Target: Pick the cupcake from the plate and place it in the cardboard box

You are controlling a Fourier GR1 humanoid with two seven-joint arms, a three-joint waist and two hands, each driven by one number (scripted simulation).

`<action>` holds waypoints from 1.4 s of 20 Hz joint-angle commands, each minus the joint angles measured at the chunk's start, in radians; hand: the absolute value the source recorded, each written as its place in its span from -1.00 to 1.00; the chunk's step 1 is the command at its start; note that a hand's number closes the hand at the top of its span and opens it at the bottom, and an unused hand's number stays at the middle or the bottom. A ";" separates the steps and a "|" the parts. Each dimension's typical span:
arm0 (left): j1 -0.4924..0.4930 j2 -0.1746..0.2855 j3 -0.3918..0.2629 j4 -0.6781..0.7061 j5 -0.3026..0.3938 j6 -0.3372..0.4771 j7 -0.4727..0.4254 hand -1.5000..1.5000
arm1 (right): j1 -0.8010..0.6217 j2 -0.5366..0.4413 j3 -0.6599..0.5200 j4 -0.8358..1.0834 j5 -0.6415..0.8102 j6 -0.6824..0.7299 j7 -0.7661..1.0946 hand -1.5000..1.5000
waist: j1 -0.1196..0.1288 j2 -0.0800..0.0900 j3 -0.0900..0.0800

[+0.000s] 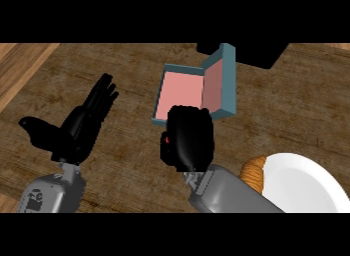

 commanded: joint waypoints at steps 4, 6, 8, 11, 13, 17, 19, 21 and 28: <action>-0.033 -0.021 -0.011 0.034 -0.004 0.009 0.009 0.00 | -0.255 0.003 -0.002 0.050 -0.008 -0.050 0.162 1.00 | -0.008 -0.013 0.003; -0.039 -0.020 -0.014 0.040 -0.009 0.008 0.007 0.00 | -0.308 0.003 -0.025 0.086 0.001 -0.067 0.190 1.00 | -0.015 -0.011 0.002; -0.034 -0.020 -0.015 0.042 -0.014 0.012 0.010 0.00 | -0.360 0.003 -0.051 0.110 0.017 -0.083 0.229 1.00 | -0.016 -0.018 0.002; -0.043 -0.011 0.003 0.054 -0.013 0.018 0.016 0.00 | -0.444 0.003 -0.089 0.155 0.039 -0.081 0.282 1.00 | -0.035 -0.022 0.002; -0.041 -0.020 0.002 0.055 -0.012 0.022 0.006 0.00 | -0.480 0.003 -0.112 0.194 0.037 -0.089 0.311 1.00 | -0.041 -0.019 0.002; -0.052 -0.012 0.010 0.065 -0.018 0.025 0.007 0.00 | -0.556 0.003 -0.141 0.256 0.019 -0.095 0.361 1.00 | -0.047 -0.017 0.002; -0.044 -0.024 0.005 0.068 -0.021 0.035 0.003 0.00 | -0.591 0.003 -0.164 0.303 0.001 -0.086 0.377 1.00 | -0.050 -0.016 0.002; -0.060 -0.024 0.004 0.063 -0.031 0.044 0.010 0.00 | -0.626 0.002 -0.182 0.350 0.000 -0.086 0.393 1.00 | -0.064 -0.017 0.003; -0.039 -0.015 0.030 0.074 -0.030 0.053 -0.013 0.00 | -0.694 0.002 -0.176 0.526 0.021 -0.104 0.431 1.00 | -0.096 -0.013 0.003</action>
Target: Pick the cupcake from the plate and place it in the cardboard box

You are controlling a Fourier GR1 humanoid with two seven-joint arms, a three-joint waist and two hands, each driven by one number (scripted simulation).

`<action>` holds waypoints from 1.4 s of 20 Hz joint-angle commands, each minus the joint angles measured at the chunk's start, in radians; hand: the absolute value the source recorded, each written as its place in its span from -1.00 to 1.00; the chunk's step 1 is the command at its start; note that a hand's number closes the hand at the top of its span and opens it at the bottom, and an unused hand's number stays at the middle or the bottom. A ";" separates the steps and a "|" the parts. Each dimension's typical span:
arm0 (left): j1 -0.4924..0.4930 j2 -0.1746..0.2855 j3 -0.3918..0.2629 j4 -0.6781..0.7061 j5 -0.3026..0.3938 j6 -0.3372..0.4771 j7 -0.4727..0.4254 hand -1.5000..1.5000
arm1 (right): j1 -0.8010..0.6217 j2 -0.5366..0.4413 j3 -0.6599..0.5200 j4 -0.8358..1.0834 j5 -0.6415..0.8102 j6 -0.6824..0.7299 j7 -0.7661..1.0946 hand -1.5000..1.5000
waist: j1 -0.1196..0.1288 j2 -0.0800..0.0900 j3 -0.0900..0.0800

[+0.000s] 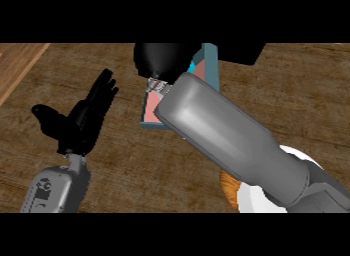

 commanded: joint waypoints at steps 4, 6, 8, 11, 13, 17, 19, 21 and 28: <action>0.004 0.022 0.034 0.003 0.008 0.001 -0.005 0.00 | -0.109 0.013 -0.013 0.182 -0.021 -0.020 0.212 1.00 | -0.027 0.002 0.002; -0.002 0.015 0.045 0.012 0.000 0.023 -0.016 0.00 | -0.089 0.013 0.012 0.226 -0.039 -0.042 0.197 1.00 | -0.043 0.005 0.003; -0.015 0.010 0.038 0.007 -0.001 0.025 0.000 0.00 | -0.099 0.013 0.016 0.250 -0.066 -0.048 0.204 1.00 | -0.044 0.003 0.003; 0.004 0.021 0.049 -0.002 0.019 0.005 -0.008 0.00 | -0.098 0.013 0.029 0.321 -0.113 -0.017 0.161 1.00 | -0.050 0.002 0.003; 0.003 0.017 0.044 0.028 0.011 0.000 -0.033 0.00 | -0.063 0.013 0.003 0.371 -0.199 0.078 0.118 1.00 | -0.049 0.009 0.002; -0.009 0.023 0.058 0.011 0.020 0.002 -0.025 0.00 | -0.012 0.013 -0.049 0.448 -0.326 0.114 0.099 -1.00 | -0.053 0.008 0.005; -0.015 0.023 0.054 0.014 0.013 0.006 -0.020 0.00 | -0.017 0.013 -0.041 0.457 -0.368 0.058 0.102 -1.00 | -0.046 0.009 0.006; -0.003 0.013 0.047 -0.007 0.010 0.020 -0.006 0.00 | -0.021 0.013 -0.015 0.451 -0.365 -0.050 0.081 -1.00 | -0.062 0.003 0.007; 0.019 0.036 0.080 -0.010 0.026 0.012 -0.001 0.00 | -0.039 0.013 0.084 0.396 -0.188 -0.382 0.004 -1.00 | -0.096 -0.005 0.008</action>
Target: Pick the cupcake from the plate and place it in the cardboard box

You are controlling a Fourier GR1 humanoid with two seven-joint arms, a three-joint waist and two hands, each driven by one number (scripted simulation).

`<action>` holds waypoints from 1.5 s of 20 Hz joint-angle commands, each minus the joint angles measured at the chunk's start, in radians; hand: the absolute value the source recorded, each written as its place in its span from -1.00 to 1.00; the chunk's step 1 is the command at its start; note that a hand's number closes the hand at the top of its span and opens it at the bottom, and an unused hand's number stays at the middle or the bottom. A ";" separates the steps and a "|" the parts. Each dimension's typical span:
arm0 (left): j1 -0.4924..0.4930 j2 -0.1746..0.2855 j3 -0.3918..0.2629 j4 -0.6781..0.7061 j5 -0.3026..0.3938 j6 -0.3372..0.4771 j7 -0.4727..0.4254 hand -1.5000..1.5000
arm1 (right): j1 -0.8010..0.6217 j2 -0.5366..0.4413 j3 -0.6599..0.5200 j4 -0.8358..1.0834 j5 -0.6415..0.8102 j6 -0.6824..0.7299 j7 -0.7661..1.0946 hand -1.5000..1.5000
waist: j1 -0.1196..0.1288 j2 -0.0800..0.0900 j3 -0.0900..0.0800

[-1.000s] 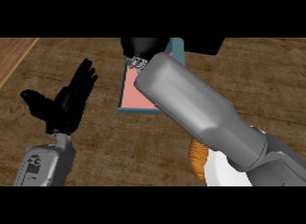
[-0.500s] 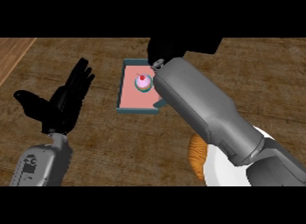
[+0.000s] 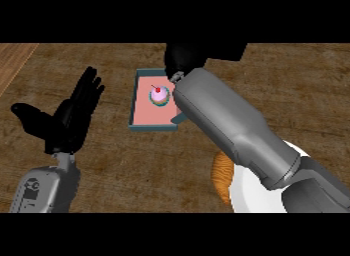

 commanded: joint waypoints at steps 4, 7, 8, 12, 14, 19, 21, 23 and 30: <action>0.041 -0.003 0.011 0.009 0.008 -0.002 -0.022 0.00 | -0.058 0.011 -0.026 -0.063 0.065 -0.364 0.125 -1.00 | -0.022 -0.004 0.001; 0.014 0.009 0.026 0.011 0.006 0.004 -0.012 0.00 | -0.022 0.011 -0.060 -0.133 0.038 -0.484 0.154 -1.00 | -0.033 -0.010 0.002; 0.037 0.001 0.011 -0.008 -0.002 0.009 -0.010 0.00 | -0.035 0.011 -0.099 -0.133 0.040 -0.532 0.148 -1.00 | -0.030 -0.013 0.003; 0.060 -0.009 0.019 -0.006 -0.003 0.021 -0.028 0.00 | 0.030 0.011 -0.152 -0.215 0.010 -0.714 0.094 -1.00 | -0.060 -0.018 0.003; 0.070 0.002 0.012 -0.027 -0.001 0.009 -0.015 0.00 | 0.061 0.011 -0.152 -0.214 0.018 -0.806 0.083 -1.00 | -0.055 -0.018 0.002; 0.063 0.002 0.029 -0.031 -0.012 0.040 -0.001 0.00 | 0.126 0.011 -0.091 -0.246 0.063 -0.972 0.118 -1.00 | -0.089 -0.027 0.001; 0.117 0.031 0.053 -0.036 0.017 0.000 -0.012 0.00 | 0.136 0.011 -0.047 -0.254 0.107 -0.972 0.186 -1.00 | -0.096 -0.033 0.000; 0.103 -0.002 0.037 -0.038 -0.016 0.049 -0.017 0.00 | 0.230 0.011 -0.024 -0.288 0.136 -1.051 0.162 -1.00 | -0.115 -0.035 0.001; 0.183 0.014 0.060 -0.048 0.017 0.004 -0.063 0.00 | 0.383 0.011 0.027 -0.406 0.268 -1.073 0.237 -1.00 | -0.129 -0.039 0.001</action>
